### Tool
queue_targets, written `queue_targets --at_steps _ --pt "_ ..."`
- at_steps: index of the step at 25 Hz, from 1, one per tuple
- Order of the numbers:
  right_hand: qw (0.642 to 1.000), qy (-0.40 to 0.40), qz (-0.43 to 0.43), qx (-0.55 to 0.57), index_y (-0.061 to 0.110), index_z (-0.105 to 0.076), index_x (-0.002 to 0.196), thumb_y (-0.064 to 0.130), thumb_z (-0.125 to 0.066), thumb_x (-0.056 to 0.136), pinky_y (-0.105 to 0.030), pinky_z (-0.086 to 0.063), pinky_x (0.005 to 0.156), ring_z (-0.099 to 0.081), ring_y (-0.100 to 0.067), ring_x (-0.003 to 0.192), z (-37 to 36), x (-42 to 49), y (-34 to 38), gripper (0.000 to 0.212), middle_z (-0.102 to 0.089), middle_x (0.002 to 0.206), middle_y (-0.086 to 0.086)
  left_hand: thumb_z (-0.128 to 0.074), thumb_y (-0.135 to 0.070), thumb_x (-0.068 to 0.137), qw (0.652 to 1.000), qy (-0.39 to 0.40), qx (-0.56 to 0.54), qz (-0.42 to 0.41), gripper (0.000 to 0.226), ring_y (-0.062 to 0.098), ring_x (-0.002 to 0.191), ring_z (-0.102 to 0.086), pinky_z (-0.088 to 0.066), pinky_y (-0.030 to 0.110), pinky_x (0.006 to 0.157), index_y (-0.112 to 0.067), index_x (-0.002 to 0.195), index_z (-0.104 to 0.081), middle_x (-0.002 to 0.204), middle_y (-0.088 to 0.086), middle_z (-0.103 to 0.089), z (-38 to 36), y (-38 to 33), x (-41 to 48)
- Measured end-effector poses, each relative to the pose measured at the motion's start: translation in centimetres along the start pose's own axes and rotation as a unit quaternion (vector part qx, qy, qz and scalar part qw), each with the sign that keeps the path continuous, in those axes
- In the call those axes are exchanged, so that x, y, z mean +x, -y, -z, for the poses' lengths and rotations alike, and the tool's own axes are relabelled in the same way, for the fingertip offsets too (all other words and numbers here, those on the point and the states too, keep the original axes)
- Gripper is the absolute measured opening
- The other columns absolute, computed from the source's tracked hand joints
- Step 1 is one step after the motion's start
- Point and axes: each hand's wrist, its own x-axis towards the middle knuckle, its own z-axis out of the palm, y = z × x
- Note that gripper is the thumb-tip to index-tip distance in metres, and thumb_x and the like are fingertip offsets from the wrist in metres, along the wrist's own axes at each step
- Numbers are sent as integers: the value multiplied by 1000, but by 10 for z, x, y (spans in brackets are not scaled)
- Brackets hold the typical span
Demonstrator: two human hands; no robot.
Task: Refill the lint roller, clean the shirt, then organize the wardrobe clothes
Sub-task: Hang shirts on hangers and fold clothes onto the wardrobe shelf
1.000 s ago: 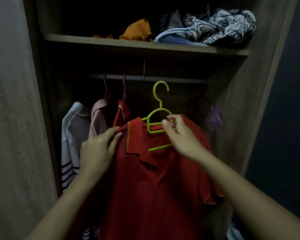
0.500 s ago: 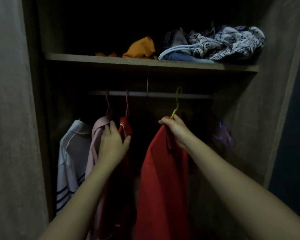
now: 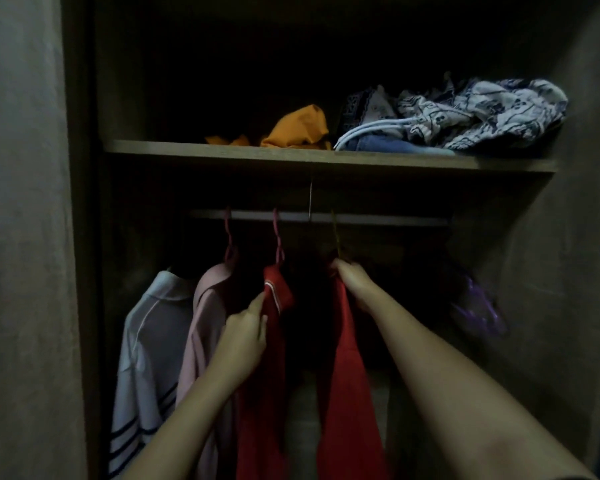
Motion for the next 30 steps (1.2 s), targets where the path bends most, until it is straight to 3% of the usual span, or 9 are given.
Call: queue_targets --at_steps 3,6,10,12,13,18,21,26,30 --pt "999 12 -4 -51 5 -59 115 28 -43 93 -26 -40 81 -56 -25 100 -4 7 -9 35 -60 101 -13 -46 -15 96 999 29 17 8 50 37 112 -57 -41 37 91 -10 144 -31 123 22 -61 7 0 -1" --pt "946 -65 81 -306 10 -60 116 42 -41 92 -33 -44 89 -57 -34 108 -1 2 8 44 -62 113 -18 -50 -29 95 998 -47 33 -26 53 30 123 -51 -41 36 97 -7 141 -37 136 14 -52 27 -13 -10" --pt "744 -271 522 -315 10 -59 78 34 -42 89 -35 -39 69 -54 -28 76 11 -55 73 31 -59 76 -10 -49 -23 91 912 -316 -38 -258 41 21 116 -53 -34 16 101 2 123 -55 123 17 -60 102 -53 16" --pt "631 -307 649 -294 7 -55 73 27 -46 87 -36 -35 66 -46 -27 72 14 -75 113 25 -54 71 -13 -50 -21 93 900 -328 -30 -286 44 19 126 -45 -27 14 107 0 131 -48 134 17 -53 144 -76 47" --pt "615 -318 657 -297 6 -56 78 27 -48 86 -37 -35 69 -45 -26 76 14 -80 136 23 -55 76 -14 -49 -25 94 914 -301 -13 -272 48 20 132 -40 -26 19 109 -3 137 -42 141 16 -46 161 -88 67" --pt "740 -139 409 -516 17 -35 137 33 -60 79 -41 -38 101 -43 -31 123 19 -52 226 65 -45 136 -11 -31 -53 96 985 -38 121 -117 64 26 138 -32 -26 40 113 -20 149 -18 152 11 -31 191 -113 140" --pt "773 -19 340 -536 19 -46 133 33 -59 87 -32 -41 91 -51 -26 116 21 -42 234 50 -55 129 -10 -25 -56 96 983 56 144 -94 58 26 104 -55 -41 41 96 -26 146 -27 114 10 -57 184 -115 140" --pt "758 -30 425 -493 16 -58 107 20 -50 92 -29 -38 77 -55 -21 97 35 -64 223 17 -58 101 -6 -55 -35 91 959 -17 172 -224 38 22 110 -46 -42 42 94 -22 126 -53 110 0 -46 197 -97 125" --pt "801 -17 509 -314 22 -44 90 20 -40 97 -30 -34 64 -48 -12 68 46 -109 227 9 -48 71 7 -49 -28 91 944 -125 -33 -303 15 6 97 -51 -41 23 83 -23 104 -54 106 0 -53 225 -111 96"
